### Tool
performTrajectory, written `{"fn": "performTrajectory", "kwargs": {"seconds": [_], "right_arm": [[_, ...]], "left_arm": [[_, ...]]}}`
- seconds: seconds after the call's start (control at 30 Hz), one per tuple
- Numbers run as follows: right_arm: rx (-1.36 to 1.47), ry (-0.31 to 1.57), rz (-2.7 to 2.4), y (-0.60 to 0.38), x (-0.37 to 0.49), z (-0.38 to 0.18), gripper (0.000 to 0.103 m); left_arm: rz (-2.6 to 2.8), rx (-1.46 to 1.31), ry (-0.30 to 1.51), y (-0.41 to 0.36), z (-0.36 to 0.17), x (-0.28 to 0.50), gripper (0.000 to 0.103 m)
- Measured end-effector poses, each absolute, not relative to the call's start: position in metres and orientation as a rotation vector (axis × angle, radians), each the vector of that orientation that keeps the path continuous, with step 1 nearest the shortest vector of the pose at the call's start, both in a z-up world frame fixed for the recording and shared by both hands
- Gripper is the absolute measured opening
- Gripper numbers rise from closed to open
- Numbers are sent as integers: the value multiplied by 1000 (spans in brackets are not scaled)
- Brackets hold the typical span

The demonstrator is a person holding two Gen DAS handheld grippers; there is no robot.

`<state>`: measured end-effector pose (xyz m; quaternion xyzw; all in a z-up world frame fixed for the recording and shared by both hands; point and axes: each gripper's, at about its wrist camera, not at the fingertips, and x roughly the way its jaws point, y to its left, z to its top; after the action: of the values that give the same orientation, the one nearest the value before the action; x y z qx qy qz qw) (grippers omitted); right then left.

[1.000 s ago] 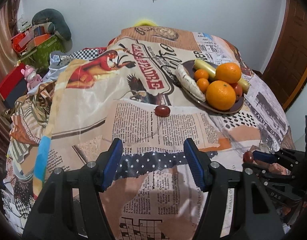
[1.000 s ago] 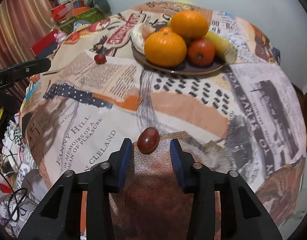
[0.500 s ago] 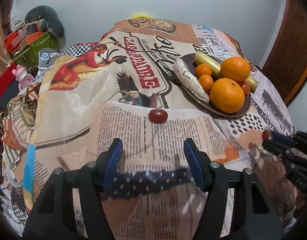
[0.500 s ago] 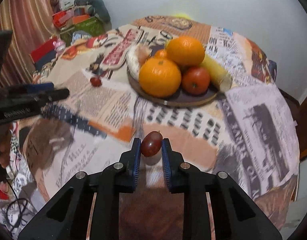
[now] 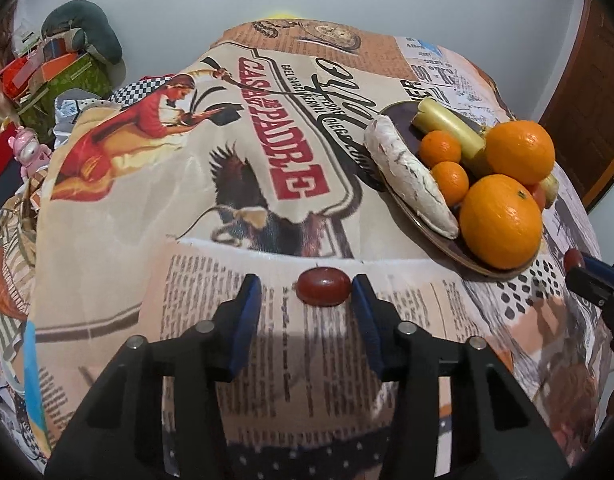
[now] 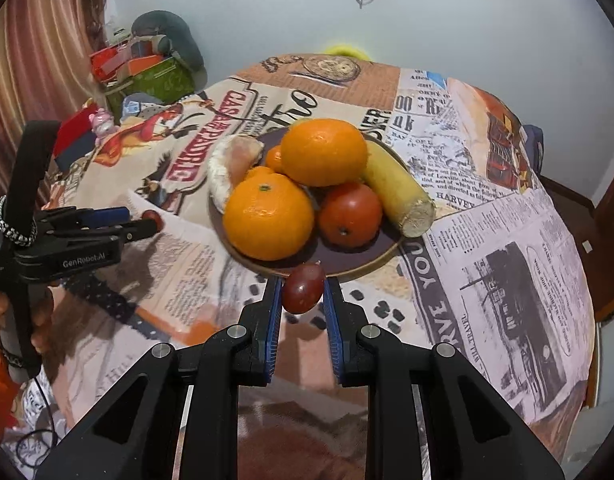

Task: Organize fruits
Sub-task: 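Carry the small red fruit to the grey plate with the right tool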

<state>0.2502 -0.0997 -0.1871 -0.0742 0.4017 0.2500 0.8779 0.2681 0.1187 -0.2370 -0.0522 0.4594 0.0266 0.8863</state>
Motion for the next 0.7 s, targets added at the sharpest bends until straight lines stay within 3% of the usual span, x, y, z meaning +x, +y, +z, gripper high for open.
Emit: {"fn": "performTrajectory", "kwargs": {"seconds": [0.1, 0.7], "right_arm": [[-149, 848, 516, -102, 254, -192, 19], [-123, 810, 499, -117, 260, -180, 19]], "left_arm": [[26, -120, 954, 118, -238, 271, 29], [-18, -71, 874, 93, -198, 259, 28]]}}
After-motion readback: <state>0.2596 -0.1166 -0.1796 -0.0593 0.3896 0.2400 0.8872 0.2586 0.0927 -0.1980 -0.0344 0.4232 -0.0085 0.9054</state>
